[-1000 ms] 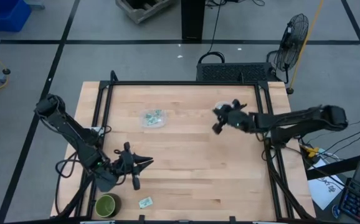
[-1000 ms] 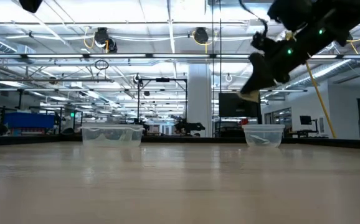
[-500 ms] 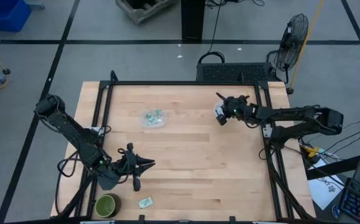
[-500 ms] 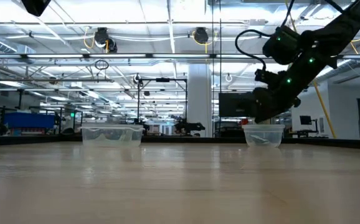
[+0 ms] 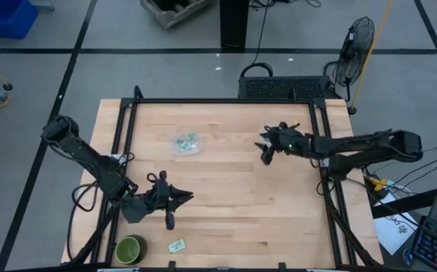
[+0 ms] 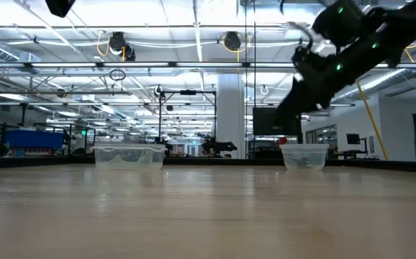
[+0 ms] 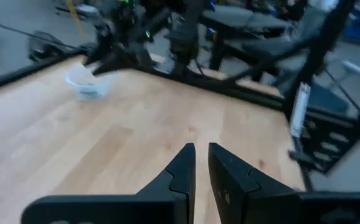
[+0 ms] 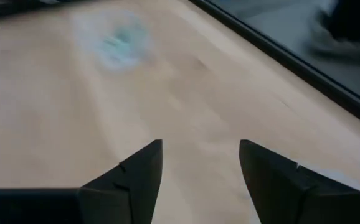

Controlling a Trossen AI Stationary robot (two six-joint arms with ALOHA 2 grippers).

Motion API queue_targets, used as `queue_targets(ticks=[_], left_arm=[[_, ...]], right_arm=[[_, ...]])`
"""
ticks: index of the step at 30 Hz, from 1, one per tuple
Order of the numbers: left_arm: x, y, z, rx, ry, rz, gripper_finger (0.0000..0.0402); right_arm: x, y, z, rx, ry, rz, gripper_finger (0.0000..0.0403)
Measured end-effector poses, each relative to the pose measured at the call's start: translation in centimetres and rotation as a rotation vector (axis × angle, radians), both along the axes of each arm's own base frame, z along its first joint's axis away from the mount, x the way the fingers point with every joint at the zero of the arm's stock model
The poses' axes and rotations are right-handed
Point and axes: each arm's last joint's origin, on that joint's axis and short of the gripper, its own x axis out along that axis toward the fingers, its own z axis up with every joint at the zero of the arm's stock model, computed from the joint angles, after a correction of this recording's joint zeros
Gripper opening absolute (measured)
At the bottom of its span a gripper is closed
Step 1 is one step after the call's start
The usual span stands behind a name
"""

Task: Pick and place items into bin
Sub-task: Put the stevia packet into the left transparent bin

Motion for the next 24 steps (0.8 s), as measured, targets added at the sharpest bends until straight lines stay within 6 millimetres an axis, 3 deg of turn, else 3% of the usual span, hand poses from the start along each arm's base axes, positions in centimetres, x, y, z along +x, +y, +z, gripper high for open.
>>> queue_targets(ticks=[6,10,17,24], left_arm=[[0.5,-0.9,-2.2,0.081,0.109,-0.087,0.0067],[0.7,-2.2,-4.1,0.065,0.171,-0.137,0.0111],[0.4,-4.3,-7.1,0.002,0.267,-0.211,0.019],[-0.4,-6.4,-10.9,0.02,0.383,-0.28,0.0204]], right_arm=[[0.1,4.7,2.2,-0.007,-0.155,0.217,0.0196],[-0.1,8.0,2.7,-0.014,-0.206,0.343,0.0191],[-0.7,13.8,3.4,-0.175,-0.318,0.486,0.019],[-1.5,16.2,4.1,-0.266,-0.401,0.524,0.0189]])
